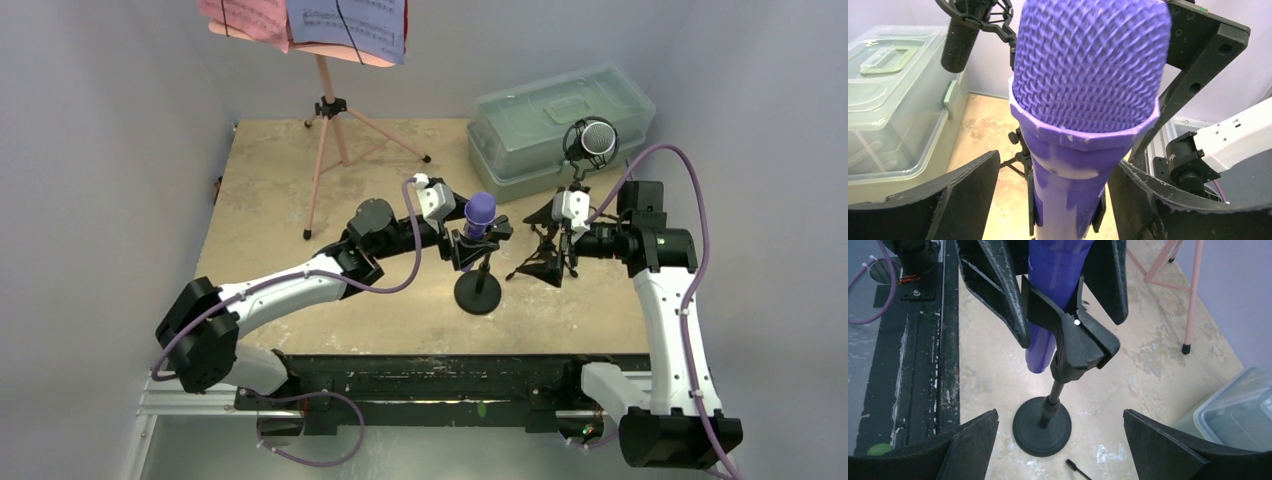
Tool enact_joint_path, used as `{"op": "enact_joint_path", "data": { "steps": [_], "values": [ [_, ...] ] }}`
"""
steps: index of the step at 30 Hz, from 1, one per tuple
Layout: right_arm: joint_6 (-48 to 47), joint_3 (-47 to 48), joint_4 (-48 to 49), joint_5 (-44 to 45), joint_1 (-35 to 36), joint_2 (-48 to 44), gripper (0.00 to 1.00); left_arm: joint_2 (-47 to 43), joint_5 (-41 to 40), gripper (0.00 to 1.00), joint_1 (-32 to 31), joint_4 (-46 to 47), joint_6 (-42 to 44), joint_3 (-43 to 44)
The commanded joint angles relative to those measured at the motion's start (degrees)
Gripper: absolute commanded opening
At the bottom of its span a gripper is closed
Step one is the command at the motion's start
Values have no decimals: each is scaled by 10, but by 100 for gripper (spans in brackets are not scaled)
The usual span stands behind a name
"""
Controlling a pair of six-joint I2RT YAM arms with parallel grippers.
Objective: Pack up the instrument practice props
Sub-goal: Adjust the microphone stand with the microphone at the center of the board, then remove the microphone from the microphone stand.
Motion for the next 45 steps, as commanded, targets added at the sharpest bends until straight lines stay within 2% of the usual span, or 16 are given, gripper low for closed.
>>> {"op": "enact_joint_path", "data": {
  "steps": [1,6,16,25,32,39,45],
  "values": [
    [-39,55,-8,0,10,22,99,-56,-40,79,4,-12,9,-13],
    [-69,106,-34,-2,24,59,99,-105,-64,85,4,-41,9,-44],
    [-69,168,-56,1,94,129,99,-212,-83,89,4,-27,1,-129],
    [-47,175,-41,26,125,156,99,-211,-79,89,4,-32,4,-121],
    [-34,187,-38,36,131,168,88,-207,-71,88,4,-20,-1,-123],
    [-18,178,-21,38,130,162,75,-165,-52,87,4,-14,23,-76],
    [-7,171,-10,42,131,156,70,-119,-50,87,4,39,18,-44]
  ]
}}
